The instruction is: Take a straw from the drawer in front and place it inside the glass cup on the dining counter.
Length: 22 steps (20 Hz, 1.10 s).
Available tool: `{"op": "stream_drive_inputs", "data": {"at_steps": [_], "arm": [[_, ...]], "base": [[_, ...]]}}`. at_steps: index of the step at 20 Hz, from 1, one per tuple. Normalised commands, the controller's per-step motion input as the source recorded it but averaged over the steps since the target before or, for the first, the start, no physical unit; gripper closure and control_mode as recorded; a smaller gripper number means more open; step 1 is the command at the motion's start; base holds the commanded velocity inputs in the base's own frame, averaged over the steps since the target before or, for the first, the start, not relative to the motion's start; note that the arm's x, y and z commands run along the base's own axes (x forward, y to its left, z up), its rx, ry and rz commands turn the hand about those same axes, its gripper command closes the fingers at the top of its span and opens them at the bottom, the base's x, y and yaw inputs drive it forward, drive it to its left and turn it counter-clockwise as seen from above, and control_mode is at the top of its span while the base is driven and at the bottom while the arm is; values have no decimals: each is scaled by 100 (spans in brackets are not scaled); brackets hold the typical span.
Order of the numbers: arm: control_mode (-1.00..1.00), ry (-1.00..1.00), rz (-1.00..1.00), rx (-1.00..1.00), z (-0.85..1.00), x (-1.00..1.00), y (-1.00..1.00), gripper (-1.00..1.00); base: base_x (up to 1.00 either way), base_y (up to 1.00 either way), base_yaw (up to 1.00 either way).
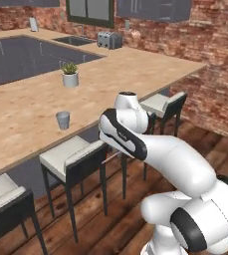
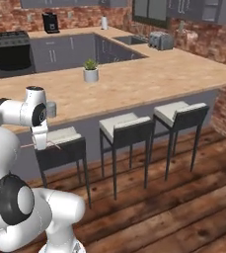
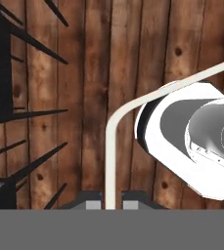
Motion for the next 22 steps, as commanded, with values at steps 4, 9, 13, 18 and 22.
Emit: {"op": "stream_drive_inputs", "data": {"at_steps": [4,9,13,18,22], "arm": [[100,0,0,0,0,0,0,100],[100,0,0,0,0,0,0,100],[100,0,0,0,0,0,0,100],[100,0,0,0,0,0,0,100],[100,0,0,0,0,0,0,100]], "base": [[38,-54,43],[47,-47,32],[54,-45,27],[60,-28,21],[65,-13,16]]}}
